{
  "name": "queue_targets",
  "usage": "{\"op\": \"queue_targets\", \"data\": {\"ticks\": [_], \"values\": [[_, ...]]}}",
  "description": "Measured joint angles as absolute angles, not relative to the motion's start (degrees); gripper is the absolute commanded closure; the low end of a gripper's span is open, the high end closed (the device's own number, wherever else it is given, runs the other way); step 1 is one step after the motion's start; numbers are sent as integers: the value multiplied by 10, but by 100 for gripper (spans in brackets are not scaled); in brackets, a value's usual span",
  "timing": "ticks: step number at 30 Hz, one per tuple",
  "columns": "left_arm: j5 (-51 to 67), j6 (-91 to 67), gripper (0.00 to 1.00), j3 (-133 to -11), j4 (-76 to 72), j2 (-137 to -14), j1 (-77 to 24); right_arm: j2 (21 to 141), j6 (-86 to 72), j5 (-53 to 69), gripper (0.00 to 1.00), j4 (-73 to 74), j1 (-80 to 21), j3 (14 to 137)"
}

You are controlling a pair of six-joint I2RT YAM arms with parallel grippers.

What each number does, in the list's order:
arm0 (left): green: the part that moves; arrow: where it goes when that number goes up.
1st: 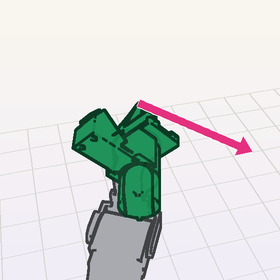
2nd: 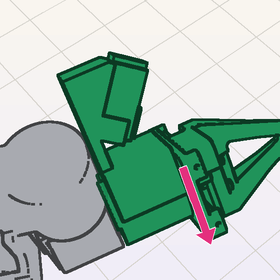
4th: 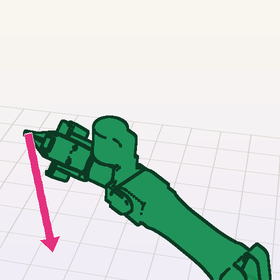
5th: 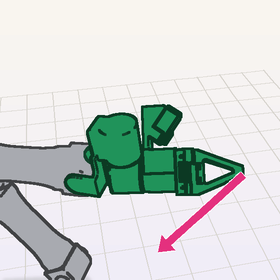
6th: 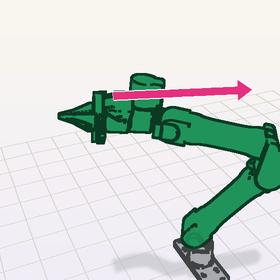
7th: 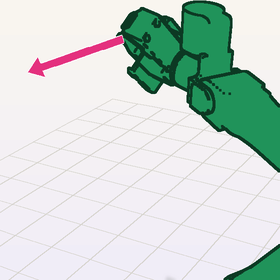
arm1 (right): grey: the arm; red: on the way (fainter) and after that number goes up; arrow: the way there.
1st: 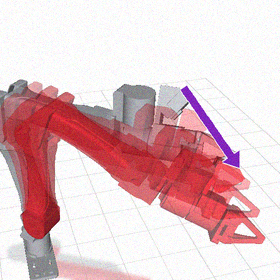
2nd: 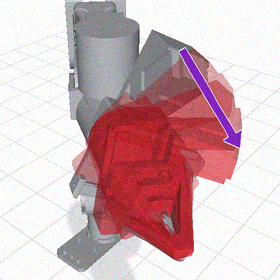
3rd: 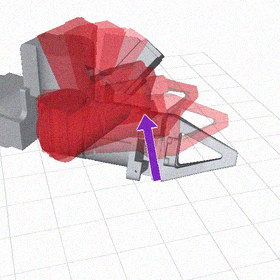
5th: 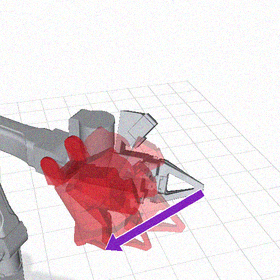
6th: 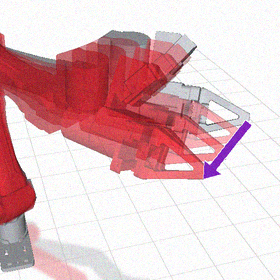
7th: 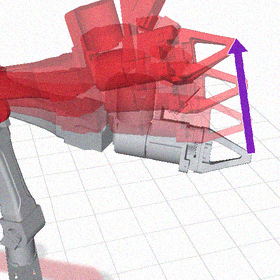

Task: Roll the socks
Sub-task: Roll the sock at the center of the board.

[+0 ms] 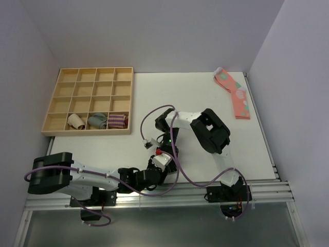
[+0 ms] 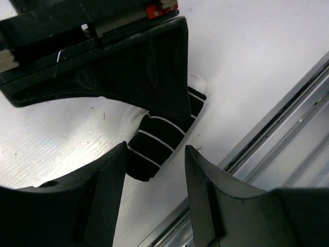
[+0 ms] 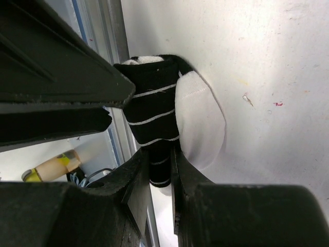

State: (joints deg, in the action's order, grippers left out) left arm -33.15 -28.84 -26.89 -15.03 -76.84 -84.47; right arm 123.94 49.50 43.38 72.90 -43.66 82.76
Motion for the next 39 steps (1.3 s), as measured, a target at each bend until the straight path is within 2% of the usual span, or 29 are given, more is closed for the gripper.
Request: {"op": "queue_targets", "data": {"ticks": [39], "values": [[-333, -247, 46, -357, -128, -905, -845, 1297, 489, 436, 76, 798, -433, 872]]}}
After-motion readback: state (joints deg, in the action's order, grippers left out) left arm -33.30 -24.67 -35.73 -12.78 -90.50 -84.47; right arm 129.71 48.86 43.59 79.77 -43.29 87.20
